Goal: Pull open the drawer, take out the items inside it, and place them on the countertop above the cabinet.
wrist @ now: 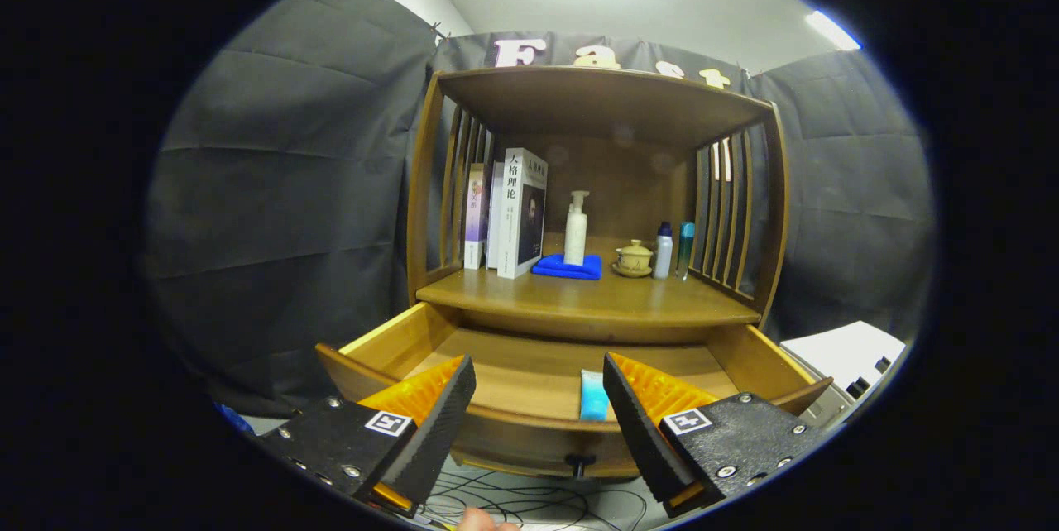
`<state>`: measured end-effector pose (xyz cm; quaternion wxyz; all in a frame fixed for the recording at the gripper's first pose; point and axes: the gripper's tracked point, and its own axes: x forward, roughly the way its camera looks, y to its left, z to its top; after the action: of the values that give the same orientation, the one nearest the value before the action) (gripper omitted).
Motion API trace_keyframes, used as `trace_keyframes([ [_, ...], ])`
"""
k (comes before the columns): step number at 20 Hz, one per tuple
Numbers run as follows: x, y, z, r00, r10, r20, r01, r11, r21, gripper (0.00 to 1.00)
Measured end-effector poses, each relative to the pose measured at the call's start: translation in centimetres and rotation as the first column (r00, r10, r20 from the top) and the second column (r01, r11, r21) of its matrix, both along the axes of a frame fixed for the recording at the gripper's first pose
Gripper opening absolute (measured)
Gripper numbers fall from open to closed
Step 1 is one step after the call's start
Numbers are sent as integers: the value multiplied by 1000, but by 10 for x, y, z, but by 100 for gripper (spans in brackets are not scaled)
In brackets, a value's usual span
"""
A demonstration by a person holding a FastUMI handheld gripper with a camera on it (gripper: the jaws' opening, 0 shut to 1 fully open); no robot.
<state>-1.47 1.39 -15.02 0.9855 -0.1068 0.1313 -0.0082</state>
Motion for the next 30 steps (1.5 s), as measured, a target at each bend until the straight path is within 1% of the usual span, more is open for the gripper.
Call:
trace_keyframes([
  [1, 9, -2, 4, 1000, -18, -9, 18, 1000, 5, 95],
  [4, 35, -17, -2, 990, -87, -110, 89, 996, 17, 95],
  [7, 53, -42, -17, 963, -166, -212, 167, 986, -15, 95],
  [9, 58, -57, -35, 922, -227, -313, 234, 972, -16, 95],
  [10, 62, -65, -46, 895, -258, -364, 270, 963, -17, 95],
  [12, 70, -73, -67, 844, -288, -452, 311, 950, -26, 95],
  [13, 73, -76, -76, 816, -302, -494, 325, 945, -41, 95],
  [16, 82, -88, -104, 734, -330, -594, 335, 936, -105, 95],
  [18, 89, -91, -124, 677, -334, -656, 344, 931, -119, 95],
  [21, 97, -97, -147, 624, -322, -712, 357, 928, -106, 95],
  [23, 95, -104, -160, 590, -330, -737, 386, 917, -102, 95],
  [24, 94, -108, -165, 572, -342, -745, 413, 905, -99, 93],
  [25, 93, -110, -167, 564, -344, -751, 431, 898, -88, 92],
  [26, 94, -111, -168, 560, -345, -753, 445, 892, -78, 87],
  [27, 95, -114, -170, 555, -347, -756, 452, 889, -76, 86],
  [30, 88, -124, -177, 506, -367, -781, 447, 885, -126, 81],
])
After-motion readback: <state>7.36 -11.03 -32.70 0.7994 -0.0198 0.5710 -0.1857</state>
